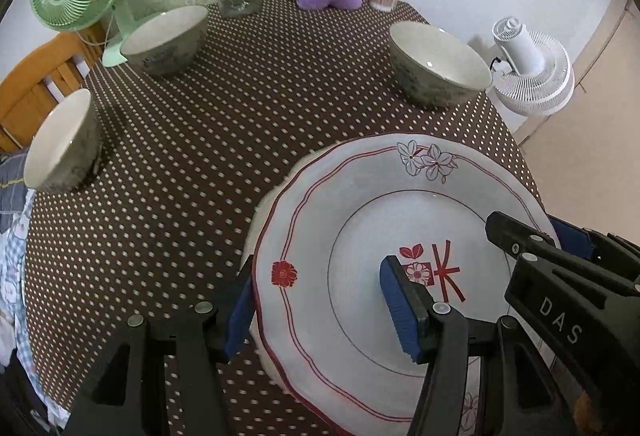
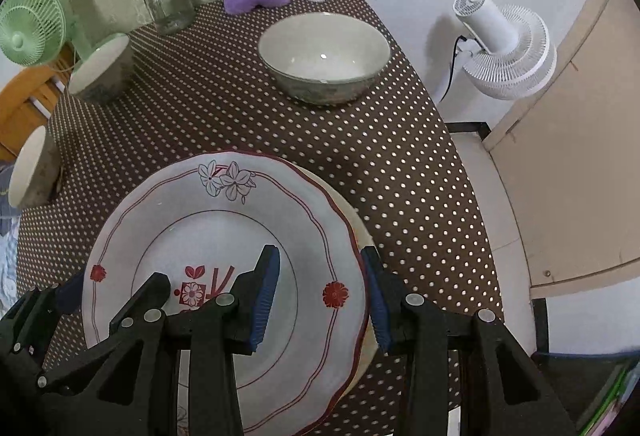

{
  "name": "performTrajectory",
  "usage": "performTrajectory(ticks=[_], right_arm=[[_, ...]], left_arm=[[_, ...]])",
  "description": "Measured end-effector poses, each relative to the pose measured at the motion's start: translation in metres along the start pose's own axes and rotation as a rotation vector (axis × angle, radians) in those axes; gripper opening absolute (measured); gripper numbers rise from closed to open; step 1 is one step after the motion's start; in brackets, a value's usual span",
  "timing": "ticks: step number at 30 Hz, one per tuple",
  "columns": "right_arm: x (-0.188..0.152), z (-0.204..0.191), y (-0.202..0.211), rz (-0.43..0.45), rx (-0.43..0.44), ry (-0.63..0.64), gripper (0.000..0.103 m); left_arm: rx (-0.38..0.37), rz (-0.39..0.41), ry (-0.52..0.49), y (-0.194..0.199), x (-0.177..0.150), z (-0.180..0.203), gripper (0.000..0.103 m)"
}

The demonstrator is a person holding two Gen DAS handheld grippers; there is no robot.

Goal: Organize plates and bowls
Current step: 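Lower the red-patterned plate onto the yellow-flower plate stack with both tools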

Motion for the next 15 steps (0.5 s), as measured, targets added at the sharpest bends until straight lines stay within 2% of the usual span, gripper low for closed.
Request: performTrajectory(ticks=[8, 15], right_arm=[[-0.002, 0.012, -0.014, -0.027, 0.035, 0.014, 0.045], [-0.003, 0.013, -0.022, -0.042, 0.058, 0.022, 0.045]], left_arm=[[0.032, -0.025, 0.018, -0.011, -0.006, 0.013, 0.06], [0.076, -0.009, 0.016, -0.012, -0.005, 0.016, 0.06]])
Point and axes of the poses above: each gripper's, at about its wrist camera, not at the fingertips, and y roughly against the way its jaws point, z to its right, x to its top, the point moved 6 cm from there along -y, roughly the way its jaws point, and after that the axes turned 1 degree about z, right-handed, at the moved point
